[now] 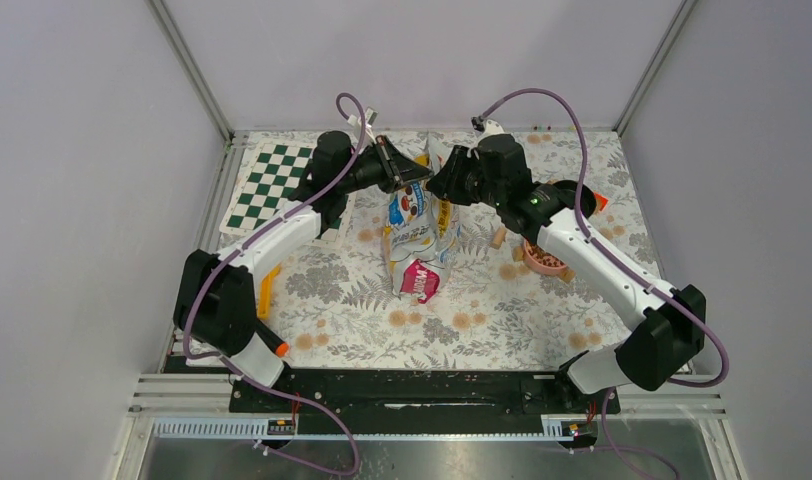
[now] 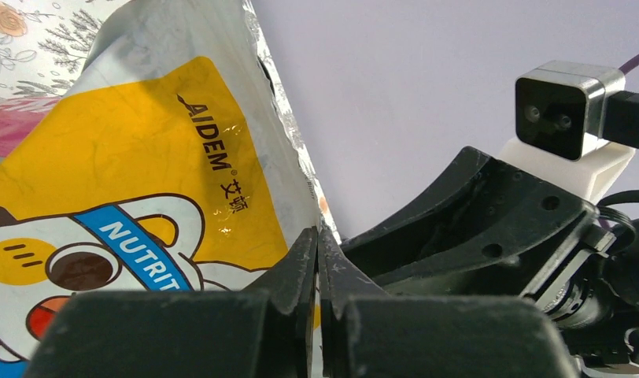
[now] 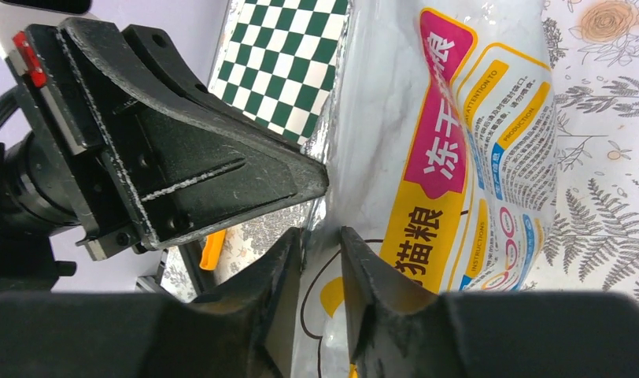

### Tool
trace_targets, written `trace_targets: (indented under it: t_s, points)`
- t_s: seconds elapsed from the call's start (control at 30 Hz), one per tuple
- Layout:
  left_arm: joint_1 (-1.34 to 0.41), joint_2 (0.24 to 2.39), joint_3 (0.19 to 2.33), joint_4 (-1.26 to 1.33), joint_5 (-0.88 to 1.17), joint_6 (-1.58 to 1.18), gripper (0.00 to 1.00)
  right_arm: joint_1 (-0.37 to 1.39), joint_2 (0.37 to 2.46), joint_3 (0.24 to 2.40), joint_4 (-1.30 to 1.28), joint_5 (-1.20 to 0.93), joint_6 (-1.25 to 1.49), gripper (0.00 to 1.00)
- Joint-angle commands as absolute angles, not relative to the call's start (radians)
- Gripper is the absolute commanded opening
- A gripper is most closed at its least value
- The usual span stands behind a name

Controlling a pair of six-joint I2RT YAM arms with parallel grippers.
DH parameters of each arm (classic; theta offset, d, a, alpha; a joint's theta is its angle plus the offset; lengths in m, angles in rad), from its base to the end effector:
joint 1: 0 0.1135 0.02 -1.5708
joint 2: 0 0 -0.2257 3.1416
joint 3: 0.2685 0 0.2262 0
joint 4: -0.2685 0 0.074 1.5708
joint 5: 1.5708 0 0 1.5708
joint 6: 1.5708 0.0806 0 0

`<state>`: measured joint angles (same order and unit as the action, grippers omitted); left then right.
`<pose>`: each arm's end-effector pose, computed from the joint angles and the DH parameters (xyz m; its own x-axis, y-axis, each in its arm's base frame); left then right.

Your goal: Serve the pet food

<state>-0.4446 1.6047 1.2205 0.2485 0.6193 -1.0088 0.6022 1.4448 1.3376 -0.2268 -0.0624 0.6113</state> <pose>0.3326 -0.2103 0.2941 -0.8008 -0.3817 -0.4615 0.3600 0.3091 -0.8803 0.2945 0.2085 0.3231 -0.5736 0.3008 -0.7619 -0.3477 0.7528 0.5590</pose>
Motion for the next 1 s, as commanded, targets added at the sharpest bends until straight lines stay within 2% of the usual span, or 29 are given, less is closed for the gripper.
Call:
trace_targets:
  t_s: [0.0, 0.07, 0.13, 0.2, 0.4, 0.6, 0.67, 0.8, 0.97]
  points:
    - [-0.441, 1.605, 1.203, 0.354, 0.677, -1.060, 0.00, 0.602, 1.434, 1.362, -0.211, -0.029, 0.617, 0.29]
    - [-0.437, 1.600, 1.198, 0.350, 0.671, -1.054, 0.00, 0.598, 1.424, 1.346, -0.193, -0.036, 0.623, 0.32]
    - [-0.435, 1.596, 1.198, 0.343, 0.668, -1.048, 0.00, 0.593, 1.417, 1.338, -0.185, -0.043, 0.638, 0.46]
    - [-0.434, 1.594, 1.197, 0.340, 0.667, -1.044, 0.00, 0.586, 1.412, 1.328, -0.171, -0.055, 0.655, 0.51]
    - [-0.430, 1.589, 1.189, 0.335, 0.664, -1.039, 0.00, 0.564, 1.410, 1.297, -0.140, -0.076, 0.705, 0.48]
    - [-0.428, 1.585, 1.186, 0.322, 0.661, -1.025, 0.00, 0.543, 1.401, 1.261, -0.097, -0.104, 0.748, 0.38]
    - [-0.426, 1.581, 1.183, 0.319, 0.661, -1.021, 0.00, 0.538, 1.399, 1.252, -0.081, -0.122, 0.760, 0.39]
    - [-0.423, 1.580, 1.177, 0.319, 0.662, -1.018, 0.00, 0.526, 1.393, 1.220, -0.026, -0.156, 0.790, 0.50]
    - [-0.423, 1.574, 1.174, 0.319, 0.661, -1.015, 0.00, 0.514, 1.394, 1.205, -0.011, -0.155, 0.807, 0.47]
